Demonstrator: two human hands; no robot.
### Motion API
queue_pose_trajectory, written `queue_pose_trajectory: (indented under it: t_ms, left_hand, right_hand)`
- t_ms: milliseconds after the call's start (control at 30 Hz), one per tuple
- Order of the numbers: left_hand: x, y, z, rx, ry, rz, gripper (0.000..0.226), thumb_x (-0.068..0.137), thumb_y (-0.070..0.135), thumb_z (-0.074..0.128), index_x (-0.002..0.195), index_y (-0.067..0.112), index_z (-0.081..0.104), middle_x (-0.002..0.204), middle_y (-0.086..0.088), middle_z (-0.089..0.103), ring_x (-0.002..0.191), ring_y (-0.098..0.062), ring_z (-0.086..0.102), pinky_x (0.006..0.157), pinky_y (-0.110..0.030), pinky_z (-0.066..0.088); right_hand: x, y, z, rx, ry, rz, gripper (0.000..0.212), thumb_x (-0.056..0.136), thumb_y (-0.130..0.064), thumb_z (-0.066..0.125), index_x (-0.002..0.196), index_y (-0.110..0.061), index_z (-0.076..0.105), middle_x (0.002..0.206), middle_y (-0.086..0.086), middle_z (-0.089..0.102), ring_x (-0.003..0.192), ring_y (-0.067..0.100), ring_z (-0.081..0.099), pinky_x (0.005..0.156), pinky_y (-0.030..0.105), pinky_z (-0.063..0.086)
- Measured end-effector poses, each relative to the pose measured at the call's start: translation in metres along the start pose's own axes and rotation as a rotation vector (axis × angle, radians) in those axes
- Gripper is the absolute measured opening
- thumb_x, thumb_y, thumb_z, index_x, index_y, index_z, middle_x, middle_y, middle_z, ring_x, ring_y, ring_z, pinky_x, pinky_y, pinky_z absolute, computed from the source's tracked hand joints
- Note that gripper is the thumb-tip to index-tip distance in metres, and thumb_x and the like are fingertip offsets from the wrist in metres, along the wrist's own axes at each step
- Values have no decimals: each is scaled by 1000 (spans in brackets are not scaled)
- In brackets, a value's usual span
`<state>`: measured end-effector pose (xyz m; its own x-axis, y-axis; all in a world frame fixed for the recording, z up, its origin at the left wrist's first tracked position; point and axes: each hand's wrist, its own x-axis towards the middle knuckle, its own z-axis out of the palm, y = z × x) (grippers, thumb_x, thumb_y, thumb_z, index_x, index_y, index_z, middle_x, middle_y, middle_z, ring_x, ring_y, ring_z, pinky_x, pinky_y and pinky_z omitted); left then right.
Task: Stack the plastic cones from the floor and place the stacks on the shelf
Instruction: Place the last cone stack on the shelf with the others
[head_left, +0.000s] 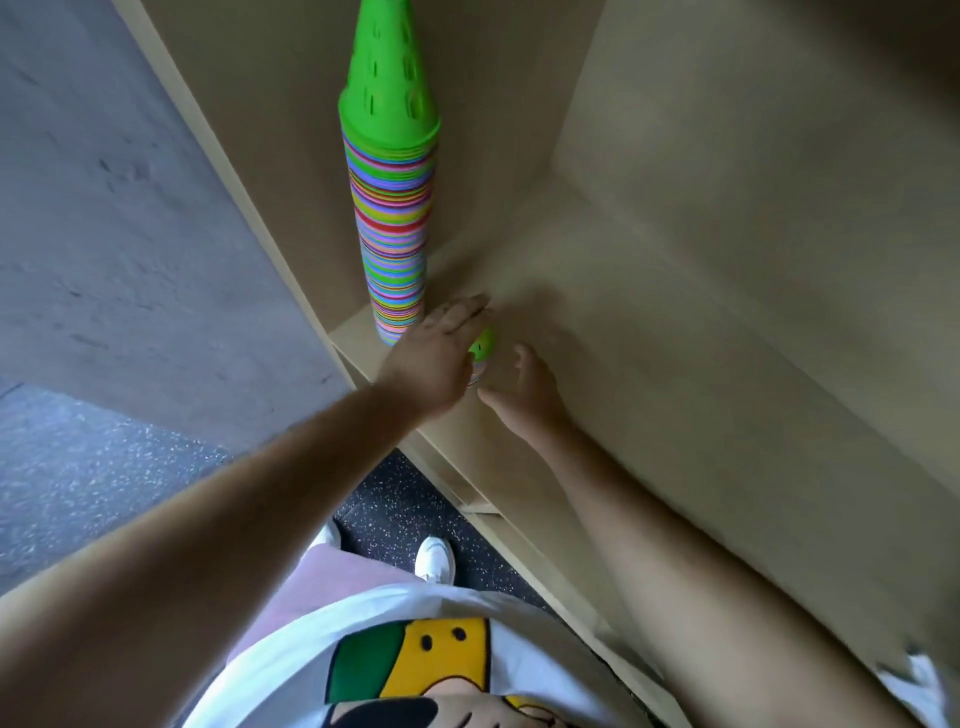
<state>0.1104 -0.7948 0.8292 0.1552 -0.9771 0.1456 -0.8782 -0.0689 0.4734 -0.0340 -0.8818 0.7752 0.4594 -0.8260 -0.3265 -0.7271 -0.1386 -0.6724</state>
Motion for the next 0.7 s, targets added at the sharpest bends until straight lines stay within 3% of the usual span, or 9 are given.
queue_pose_trajectory:
  t_ms: [100, 200, 267, 400, 467, 567, 700]
  left_hand:
    - [-5, -9, 0, -58, 52, 17, 65, 75, -14, 68, 138, 0, 62, 146, -19, 59, 124, -41, 63, 107, -49, 51]
    - [-15, -13, -4, -131, 84, -17, 64, 77, -16, 63, 139, 2, 62, 148, -16, 58, 131, -37, 59, 110, -47, 49]
    - [-24, -17, -5, -172, 99, -57, 66, 79, -15, 62, 141, 5, 61, 151, -12, 55, 137, -32, 55, 115, -41, 45]
    - [-32, -24, -6, -230, 93, -109, 67, 80, -17, 59, 143, 6, 59, 154, -10, 53, 141, -27, 51, 120, -19, 31]
    - [-31, -23, -8, -252, 85, -125, 67, 81, -16, 59, 144, 7, 59, 156, -8, 51, 143, -26, 49, 121, -25, 33]
    - [-32, -18, -16, -255, 109, -112, 63, 85, -11, 60, 144, 9, 59, 158, -5, 50, 144, -24, 49, 117, -41, 43]
    - [-24, 2, -45, -216, 213, 15, 54, 89, -5, 62, 142, 5, 61, 155, -8, 53, 141, -25, 54, 116, -38, 44]
  right_hand:
    - [11, -4, 13, 10, -35, -18, 82, 69, -26, 86, 140, -20, 45, 132, 9, 63, 122, 28, 58, 98, 37, 48]
    - [25, -4, 27, 93, -43, -34, 89, 57, -31, 94, 133, -26, 49, 115, -5, 67, 107, 17, 64, 91, 30, 50]
    - [31, -4, 37, 182, -70, -7, 93, 51, -37, 94, 132, -29, 50, 111, -12, 63, 102, 10, 62, 94, 27, 48]
    - [48, 17, 71, 359, -41, -5, 80, 40, -49, 89, 112, -40, 57, 107, -5, 73, 100, 15, 71, 91, 47, 56]
    - [50, 21, 78, 409, -24, -23, 74, 43, -46, 92, 109, -42, 60, 105, -2, 74, 97, 17, 72, 88, 51, 56]
    - [42, 19, 77, 455, -10, -79, 67, 51, -39, 94, 111, -30, 64, 103, 3, 75, 95, 24, 73, 84, 56, 56]
    - [19, -4, 45, 529, 95, -159, 61, 59, -36, 93, 111, -25, 63, 100, 6, 76, 92, 29, 73, 82, 59, 56]
